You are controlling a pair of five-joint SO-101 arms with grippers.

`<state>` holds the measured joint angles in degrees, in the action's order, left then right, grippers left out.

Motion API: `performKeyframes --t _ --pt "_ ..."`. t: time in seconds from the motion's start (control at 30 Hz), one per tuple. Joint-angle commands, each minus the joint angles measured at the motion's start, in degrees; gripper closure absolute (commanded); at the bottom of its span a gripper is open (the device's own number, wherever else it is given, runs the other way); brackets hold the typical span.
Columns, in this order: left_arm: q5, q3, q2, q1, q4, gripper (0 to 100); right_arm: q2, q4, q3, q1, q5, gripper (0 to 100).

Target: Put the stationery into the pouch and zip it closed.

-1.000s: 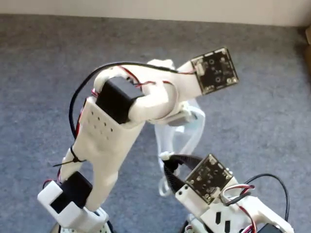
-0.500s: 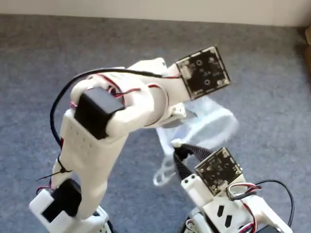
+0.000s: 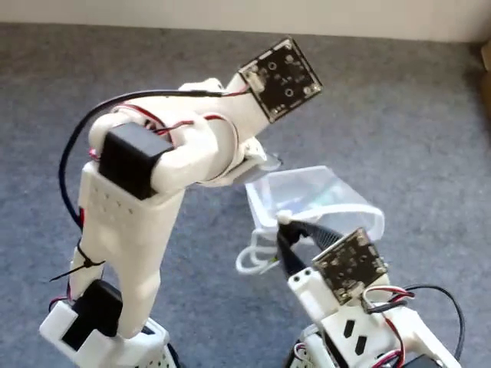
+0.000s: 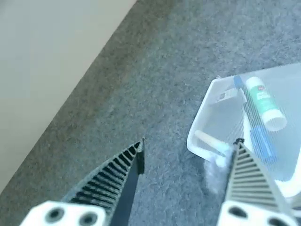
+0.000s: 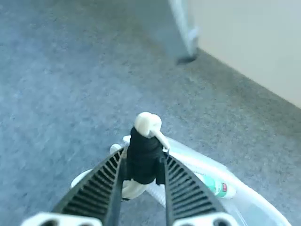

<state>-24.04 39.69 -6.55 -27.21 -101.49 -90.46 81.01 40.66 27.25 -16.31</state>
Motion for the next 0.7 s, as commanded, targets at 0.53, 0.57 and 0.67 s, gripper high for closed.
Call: performKeyframes --t 0.53,0.57,0.67 --pt "-3.7 -34.0 -20.2 0.5 2.4 72 0.6 -3.7 -0.2 -6.8 -0.4 99.4" --pt "-3.7 -35.6 -20.2 0.5 3.7 72 0.9 -3.6 -0.2 -6.8 -0.4 99.4" --pt "-3.7 -39.3 -20.3 0.5 6.8 72 4.5 -2.9 -0.7 -7.0 -0.4 99.4"
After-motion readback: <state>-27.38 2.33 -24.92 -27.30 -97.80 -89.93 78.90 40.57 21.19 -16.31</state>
